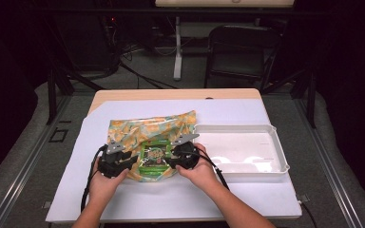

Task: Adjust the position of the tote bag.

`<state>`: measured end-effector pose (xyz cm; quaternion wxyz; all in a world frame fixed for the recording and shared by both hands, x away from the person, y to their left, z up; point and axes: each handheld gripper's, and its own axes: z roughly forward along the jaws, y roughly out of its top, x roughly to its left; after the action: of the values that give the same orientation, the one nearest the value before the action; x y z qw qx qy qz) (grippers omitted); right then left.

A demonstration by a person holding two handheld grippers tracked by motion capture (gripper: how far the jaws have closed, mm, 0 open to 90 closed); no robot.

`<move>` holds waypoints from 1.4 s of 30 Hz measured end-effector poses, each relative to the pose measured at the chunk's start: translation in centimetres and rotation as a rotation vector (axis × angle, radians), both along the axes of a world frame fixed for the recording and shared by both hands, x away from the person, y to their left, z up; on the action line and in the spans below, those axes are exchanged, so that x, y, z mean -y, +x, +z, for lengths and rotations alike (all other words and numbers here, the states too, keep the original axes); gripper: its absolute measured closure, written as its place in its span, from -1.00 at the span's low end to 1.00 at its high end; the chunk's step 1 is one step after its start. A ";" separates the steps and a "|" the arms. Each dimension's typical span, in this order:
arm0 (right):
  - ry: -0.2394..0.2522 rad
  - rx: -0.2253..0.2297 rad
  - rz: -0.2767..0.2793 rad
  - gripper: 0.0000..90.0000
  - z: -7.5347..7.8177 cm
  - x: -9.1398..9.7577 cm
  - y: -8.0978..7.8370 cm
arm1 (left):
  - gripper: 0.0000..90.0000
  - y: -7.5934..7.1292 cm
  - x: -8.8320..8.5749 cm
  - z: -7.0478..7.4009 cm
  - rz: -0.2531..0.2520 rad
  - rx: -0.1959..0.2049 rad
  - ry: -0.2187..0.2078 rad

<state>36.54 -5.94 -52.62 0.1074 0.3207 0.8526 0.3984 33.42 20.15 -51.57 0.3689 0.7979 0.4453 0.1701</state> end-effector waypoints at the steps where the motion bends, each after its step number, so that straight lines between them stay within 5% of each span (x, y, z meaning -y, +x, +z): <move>1: 0.001 0.003 -0.005 0.28 0.0 0.0 0.0 | 0.48 0.1 0.0 0.1 -0.002 -0.001 -0.010; 11: -0.022 0.004 -0.017 0.26 -0.1 -0.3 0.1 | 0.48 1.7 0.1 0.7 0.014 -0.058 -0.113; 24: 0.009 -0.046 -0.047 0.32 0.0 0.1 0.6 | 0.23 3.1 0.3 0.9 0.059 -0.102 -0.131; 42: -0.072 -0.012 -0.056 0.52 -0.9 -0.9 0.4 | 0.07 4.1 1.2 -0.5 0.039 -0.211 -0.125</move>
<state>36.91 -5.07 -53.51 0.1247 0.3426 0.8577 0.3625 37.54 18.91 -52.10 0.3655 0.7781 0.5068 0.0640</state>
